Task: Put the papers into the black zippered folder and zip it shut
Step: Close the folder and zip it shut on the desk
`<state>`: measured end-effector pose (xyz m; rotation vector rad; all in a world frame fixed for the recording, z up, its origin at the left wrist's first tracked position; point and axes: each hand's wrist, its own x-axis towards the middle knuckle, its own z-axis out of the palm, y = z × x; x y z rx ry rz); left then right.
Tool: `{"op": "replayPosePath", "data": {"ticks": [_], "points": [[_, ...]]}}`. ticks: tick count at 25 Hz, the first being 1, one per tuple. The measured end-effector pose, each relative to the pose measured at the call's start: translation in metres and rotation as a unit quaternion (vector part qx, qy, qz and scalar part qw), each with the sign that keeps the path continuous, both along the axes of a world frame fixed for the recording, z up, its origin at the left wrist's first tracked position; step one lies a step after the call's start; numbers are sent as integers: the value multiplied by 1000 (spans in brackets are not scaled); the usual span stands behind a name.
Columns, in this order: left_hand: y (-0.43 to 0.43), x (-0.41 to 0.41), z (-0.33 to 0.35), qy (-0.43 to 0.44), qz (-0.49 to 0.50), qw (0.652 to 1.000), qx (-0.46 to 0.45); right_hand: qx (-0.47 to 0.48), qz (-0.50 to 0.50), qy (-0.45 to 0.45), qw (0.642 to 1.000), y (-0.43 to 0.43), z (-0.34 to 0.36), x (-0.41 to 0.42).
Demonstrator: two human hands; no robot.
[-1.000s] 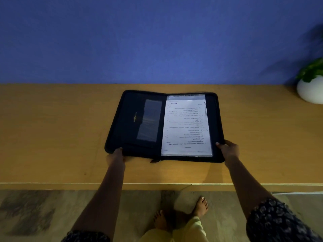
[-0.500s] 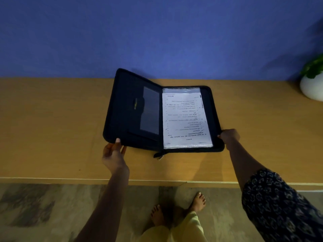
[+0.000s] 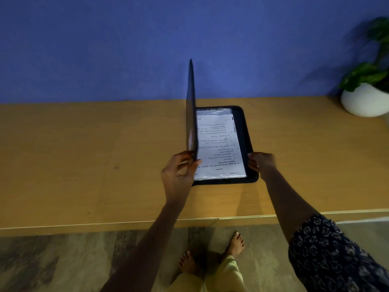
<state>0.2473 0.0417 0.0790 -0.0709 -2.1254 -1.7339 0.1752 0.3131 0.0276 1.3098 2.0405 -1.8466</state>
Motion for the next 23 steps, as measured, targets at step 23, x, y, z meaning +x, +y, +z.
{"op": "replayPosePath", "data": {"ticks": [23], "points": [[-37, -11, -86, -227, -156, 813, -513, 252, -5, 24, 967, -59, -20, 67]]}}
